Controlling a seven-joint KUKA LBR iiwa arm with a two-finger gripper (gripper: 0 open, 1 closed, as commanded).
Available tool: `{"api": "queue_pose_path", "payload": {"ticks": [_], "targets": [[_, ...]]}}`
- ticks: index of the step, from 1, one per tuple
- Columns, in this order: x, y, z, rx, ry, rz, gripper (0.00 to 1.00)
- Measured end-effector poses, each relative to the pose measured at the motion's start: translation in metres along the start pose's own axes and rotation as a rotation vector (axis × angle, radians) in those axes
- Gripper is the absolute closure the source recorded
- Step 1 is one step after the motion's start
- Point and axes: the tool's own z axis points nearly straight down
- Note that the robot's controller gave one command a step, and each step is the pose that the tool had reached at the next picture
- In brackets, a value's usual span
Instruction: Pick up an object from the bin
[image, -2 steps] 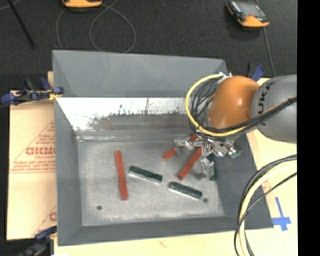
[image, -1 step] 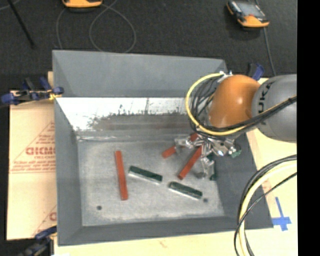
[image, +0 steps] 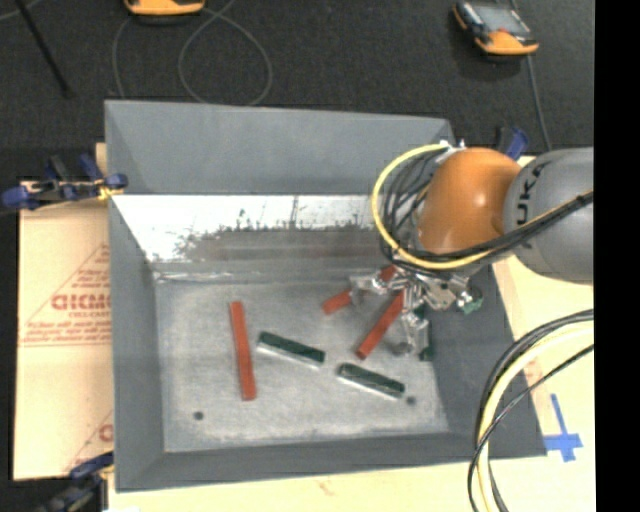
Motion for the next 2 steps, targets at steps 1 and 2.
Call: {"api": "queue_pose_path", "payload": {"ticks": [1,2], "targets": [[-0.0014,-0.0018,-0.0013,0.001,-0.002,0.004,0.0],[-0.0017,-0.0019,-0.0017,0.002,-0.003,0.006,1.0]]}}
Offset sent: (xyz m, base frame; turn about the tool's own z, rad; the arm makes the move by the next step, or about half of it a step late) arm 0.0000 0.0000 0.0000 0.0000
